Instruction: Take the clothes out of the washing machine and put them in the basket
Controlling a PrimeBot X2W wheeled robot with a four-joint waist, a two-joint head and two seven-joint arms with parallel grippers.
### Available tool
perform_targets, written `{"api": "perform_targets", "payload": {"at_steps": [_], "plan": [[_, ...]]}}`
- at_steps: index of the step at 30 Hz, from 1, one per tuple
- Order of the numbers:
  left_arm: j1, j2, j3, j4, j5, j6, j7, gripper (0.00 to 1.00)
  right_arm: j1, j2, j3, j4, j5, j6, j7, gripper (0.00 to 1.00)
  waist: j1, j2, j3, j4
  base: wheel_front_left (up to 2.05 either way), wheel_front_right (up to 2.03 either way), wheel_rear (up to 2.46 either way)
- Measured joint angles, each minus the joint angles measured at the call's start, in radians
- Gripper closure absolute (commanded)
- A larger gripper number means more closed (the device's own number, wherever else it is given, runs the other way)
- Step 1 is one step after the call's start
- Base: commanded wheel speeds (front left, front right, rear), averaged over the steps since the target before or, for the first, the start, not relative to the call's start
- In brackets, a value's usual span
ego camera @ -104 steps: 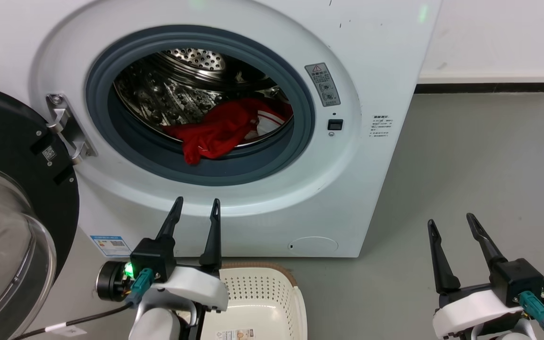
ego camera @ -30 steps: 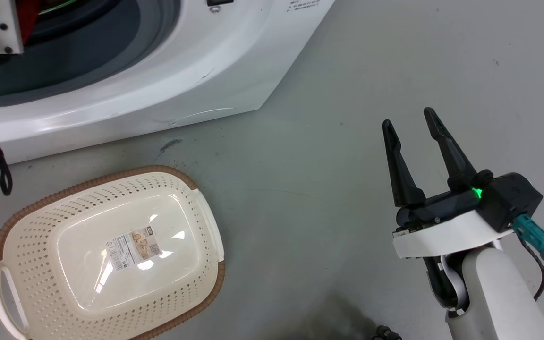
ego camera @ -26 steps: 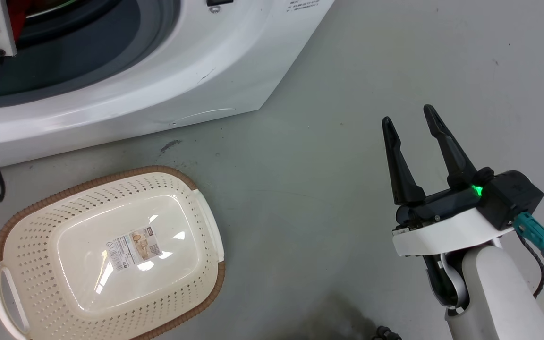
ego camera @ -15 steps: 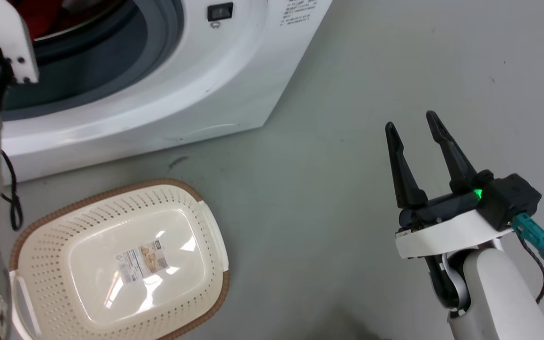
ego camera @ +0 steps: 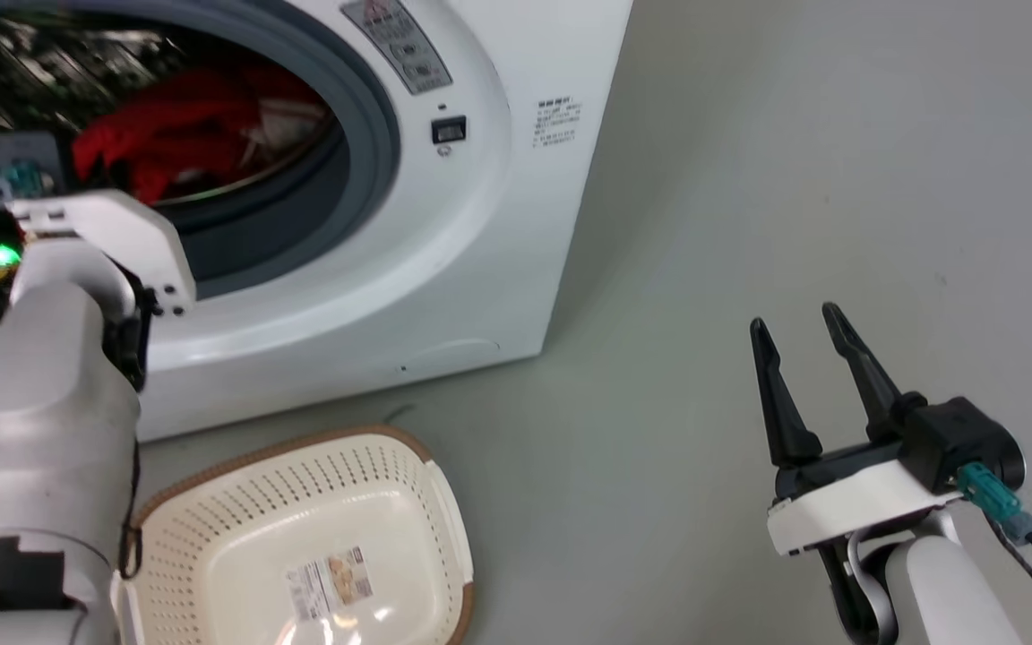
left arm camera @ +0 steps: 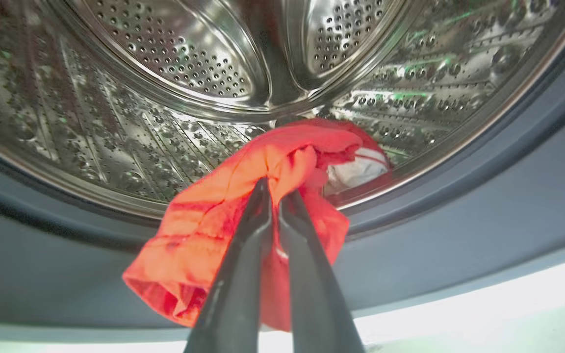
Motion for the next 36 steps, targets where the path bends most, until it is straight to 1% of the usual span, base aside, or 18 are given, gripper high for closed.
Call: {"api": "perform_targets", "payload": {"at_steps": [4,9,20,24,28,33,36], "plan": [[0.049,-0.023,0.009,0.013,-0.021,-0.011,-0.088,1.0,0.033,0.0,-0.011,0.011,-0.011,0.0,0.0,0.0,0.0,0.0,-0.065,0.016,0.0,0.0,0.0],[0.099,-0.05,0.03,-0.029,-0.047,-0.022,-0.116,1.0,0.068,0.0,-0.028,0.016,-0.021,0.0,0.0,0.0,-0.0001,0.0,-0.133,0.04,0.0,0.0,0.0],[0.309,-0.104,0.108,-0.43,-0.048,-0.021,-0.119,1.0,0.12,0.0,-0.04,-0.001,-0.031,0.0,0.011,0.0,-0.0003,0.0,-0.229,0.096,0.0,0.0,0.0],[0.399,-0.138,0.128,-0.589,-0.036,-0.021,-0.12,1.0,0.141,0.0,-0.045,-0.01,-0.031,0.0,0.019,0.0,-0.0002,0.0,-0.248,0.114,0.0,0.0,0.0],[0.492,-0.175,0.135,-0.757,-0.02,-0.013,-0.12,1.0,0.157,0.0,-0.046,-0.021,-0.03,0.0,0.027,0.0,-0.0002,0.0,-0.259,0.133,0.0,0.0,0.0],[0.584,-0.198,0.13,-0.955,0.002,-0.012,-0.12,1.0,0.174,0.0,-0.052,-0.037,-0.035,0.0,0.036,0.0,-0.0002,0.0,-0.264,0.159,0.0,0.0,0.0],[0.622,-0.213,0.104,-1.038,0.005,-0.011,-0.119,1.0,0.181,-0.001,-0.061,-0.045,-0.038,0.0,0.045,0.0,-0.0001,0.0,-0.266,0.18,0.0,0.0,0.0]]}}
